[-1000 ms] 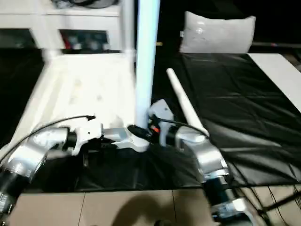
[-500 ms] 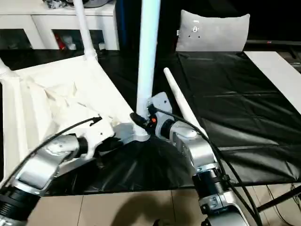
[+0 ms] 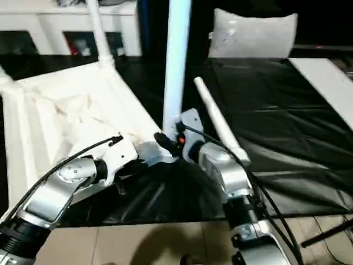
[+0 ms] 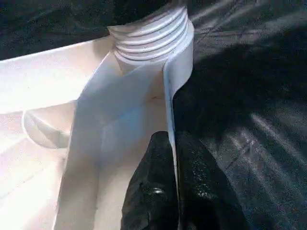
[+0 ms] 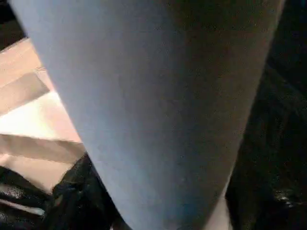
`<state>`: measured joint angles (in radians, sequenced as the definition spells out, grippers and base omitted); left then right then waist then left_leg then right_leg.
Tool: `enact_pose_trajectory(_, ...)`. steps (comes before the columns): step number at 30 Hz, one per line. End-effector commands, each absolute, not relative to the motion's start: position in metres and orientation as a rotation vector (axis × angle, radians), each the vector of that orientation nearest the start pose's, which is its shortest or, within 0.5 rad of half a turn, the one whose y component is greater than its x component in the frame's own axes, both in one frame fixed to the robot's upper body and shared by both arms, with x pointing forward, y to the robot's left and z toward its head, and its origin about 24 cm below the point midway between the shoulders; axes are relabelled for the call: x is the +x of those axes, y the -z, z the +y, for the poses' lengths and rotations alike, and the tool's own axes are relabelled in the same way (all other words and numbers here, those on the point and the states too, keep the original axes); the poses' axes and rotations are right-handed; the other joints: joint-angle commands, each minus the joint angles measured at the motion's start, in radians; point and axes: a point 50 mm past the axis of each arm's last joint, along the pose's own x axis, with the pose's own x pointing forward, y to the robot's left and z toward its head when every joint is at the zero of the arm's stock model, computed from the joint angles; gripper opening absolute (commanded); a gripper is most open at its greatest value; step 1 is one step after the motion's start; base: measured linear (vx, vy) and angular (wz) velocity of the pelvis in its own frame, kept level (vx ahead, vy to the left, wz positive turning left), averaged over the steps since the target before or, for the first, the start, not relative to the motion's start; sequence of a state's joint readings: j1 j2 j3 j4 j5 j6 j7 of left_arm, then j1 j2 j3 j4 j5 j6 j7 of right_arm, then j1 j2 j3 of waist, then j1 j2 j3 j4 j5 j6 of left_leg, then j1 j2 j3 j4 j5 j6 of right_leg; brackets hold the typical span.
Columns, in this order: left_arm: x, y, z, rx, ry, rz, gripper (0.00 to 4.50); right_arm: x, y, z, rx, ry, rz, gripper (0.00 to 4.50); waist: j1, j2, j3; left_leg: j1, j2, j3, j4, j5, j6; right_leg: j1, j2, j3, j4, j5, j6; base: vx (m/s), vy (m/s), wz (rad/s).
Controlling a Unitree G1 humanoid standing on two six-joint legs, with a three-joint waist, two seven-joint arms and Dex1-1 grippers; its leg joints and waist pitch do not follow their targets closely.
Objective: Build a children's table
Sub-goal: Rotate leg to tighten
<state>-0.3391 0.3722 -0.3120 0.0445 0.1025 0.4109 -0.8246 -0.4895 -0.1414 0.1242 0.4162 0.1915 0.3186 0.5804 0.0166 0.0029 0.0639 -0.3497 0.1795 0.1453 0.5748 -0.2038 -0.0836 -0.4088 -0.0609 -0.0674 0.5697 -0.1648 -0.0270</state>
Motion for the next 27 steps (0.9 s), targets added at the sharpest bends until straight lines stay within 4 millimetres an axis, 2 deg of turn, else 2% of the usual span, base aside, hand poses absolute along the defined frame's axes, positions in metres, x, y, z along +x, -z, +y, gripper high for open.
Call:
enact_pose_trajectory(1,0.287,-0.079,0.107,0.503,1.062,0.252,0.0,0.315,-0.025,-0.111,0.029,-0.72,0.416,3.39,0.011,0.019,-0.057,-0.005,0.042,-0.002,-0.076,-0.241,0.027,0.049,-0.072,0.052,-0.06,-0.224,-0.204,0.0,0.0,0.0)
enact_pose_trajectory(2,0.287,-0.079,0.107,0.499,1.064,0.253,0.0,0.315,-0.025,-0.112,0.022,-0.724,0.408,3.39,0.015,0.018,-0.059,-0.006,0.04,0.0,-0.074,-0.216,0.033,0.052,-0.073,0.051,-0.059,-0.196,-0.211,0.0,0.0,0.0)
enact_pose_trajectory(3,0.288,-0.079,0.107,0.495,1.065,0.251,0.0,0.314,-0.026,-0.114,0.005,-0.731,0.402,3.61,0.02,0.013,-0.06,-0.011,0.039,0.001,-0.071,-0.176,0.043,0.057,-0.073,0.051,-0.051,-0.161,-0.218,0.0,0.0,0.0)
enact_pose_trajectory(4,0.289,-0.078,0.108,0.492,1.065,0.251,0.0,0.312,-0.027,-0.118,-0.009,-0.749,0.385,3.66,0.024,0.016,-0.06,-0.012,0.037,0.003,-0.068,-0.147,0.052,0.059,-0.073,0.05,-0.049,-0.143,-0.223,0.0,0.0,0.0)
enact_pose_trajectory(5,0.29,-0.077,0.109,0.497,1.075,0.252,0.0,0.307,-0.03,-0.124,-0.012,-0.783,0.353,3.73,0.03,0.016,-0.066,-0.009,0.039,0.004,-0.062,-0.115,0.057,0.062,-0.075,0.051,-0.044,-0.115,-0.232,0.0,0.0,0.0)
enact_pose_trajectory(6,0.29,-0.076,0.11,0.5,1.081,0.255,0.0,0.305,-0.032,-0.126,-0.011,-0.802,0.338,3.83,0.034,0.016,-0.064,-0.011,0.036,0.007,-0.06,-0.102,0.068,0.061,-0.072,0.051,-0.046,-0.102,-0.231,0.0,0.0,0.0)
enact_pose_trajectory(7,0.291,-0.075,0.111,0.503,1.093,0.26,0.0,0.301,-0.035,-0.13,-0.009,-0.831,0.316,3.96,0.045,0.017,-0.063,-0.01,0.041,0.009,-0.059,-0.091,0.08,0.062,-0.074,0.052,-0.043,-0.081,-0.233,0.0,0.0,0.0)
enact_pose_trajectory(9,0.29,-0.073,0.112,0.519,1.121,0.269,0.0,0.297,-0.037,-0.139,-0.042,-0.849,0.304,4.11,0.049,0.013,-0.064,-0.016,0.04,0.007,-0.059,-0.068,0.091,0.068,-0.072,0.048,-0.038,-0.072,-0.231,0.0,0.0,0.0)
enact_pose_trajectory(11,0.289,-0.071,0.113,0.534,1.145,0.279,0.0,0.294,-0.039,-0.145,-0.055,-0.863,0.292,4.28,0.049,0.019,-0.059,-0.013,0.041,0.008,-0.06,-0.105,0.088,0.064,-0.072,0.047,-0.046,-0.142,-0.223,0.0,0.0,0.0)
enact_pose_trajectory(13,0.288,-0.07,0.114,0.549,1.168,0.29,0.0,0.293,-0.042,-0.15,-0.07,-0.868,0.278,4.47,0.049,0.019,-0.057,-0.011,0.04,0.009,-0.062,-0.126,0.083,0.063,-0.072,0.047,-0.052,-0.187,-0.214,0.0,0.0,0.0)
enact_pose_trajectory(14,0.287,-0.068,0.116,0.567,1.184,0.297,0.0,0.292,-0.044,-0.155,-0.093,-0.867,0.264,4.47,0.049,0.018,-0.055,-0.01,0.039,0.008,-0.064,-0.145,0.076,0.061,-0.072,0.046,-0.057,-0.236,-0.2,0.0,0.0,0.0)
enact_pose_trajectory(16,0.287,-0.066,0.118,0.59,1.217,0.312,0.0,0.29,-0.049,-0.163,-0.123,-0.888,0.236,4.47,0.05,0.019,-0.055,-0.008,0.038,0.009,-0.062,-0.149,0.075,0.058,-0.071,0.046,-0.06,-0.263,-0.186,0.0,0.0,0.0)
enact_pose_trajectory(19,0.285,-0.065,0.121,0.633,1.294,0.327,0.0,0.284,-0.064,-0.169,-0.152,-0.967,0.18,4.47,0.057,0.019,-0.057,-0.009,0.042,0.008,-0.06,-0.124,0.088,0.061,-0.07,0.047,-0.054,-0.232,-0.179,0.0,0.0,0.0)
enact_pose_trajectory(22,0.284,-0.064,0.123,0.681,1.338,0.333,0.0,0.282,-0.069,-0.169,-0.161,-1.022,0.173,4.47,0.063,0.021,-0.062,-0.007,0.043,0.008,-0.057,-0.094,0.096,0.061,-0.069,0.046,-0.044,-0.165,-0.203,0.0,0.0,0.0)
enact_pose_trajectory(27,0.28,-0.063,0.124,0.713,1.406,0.341,0.0,0.279,-0.07,-0.163,-0.207,-1.095,0.175,4.47,0.072,0.021,-0.064,-0.007,0.044,0.009,-0.055,-0.075,0.098,0.063,-0.07,0.046,-0.036,-0.113,-0.226,0.0,0.0,0.0)
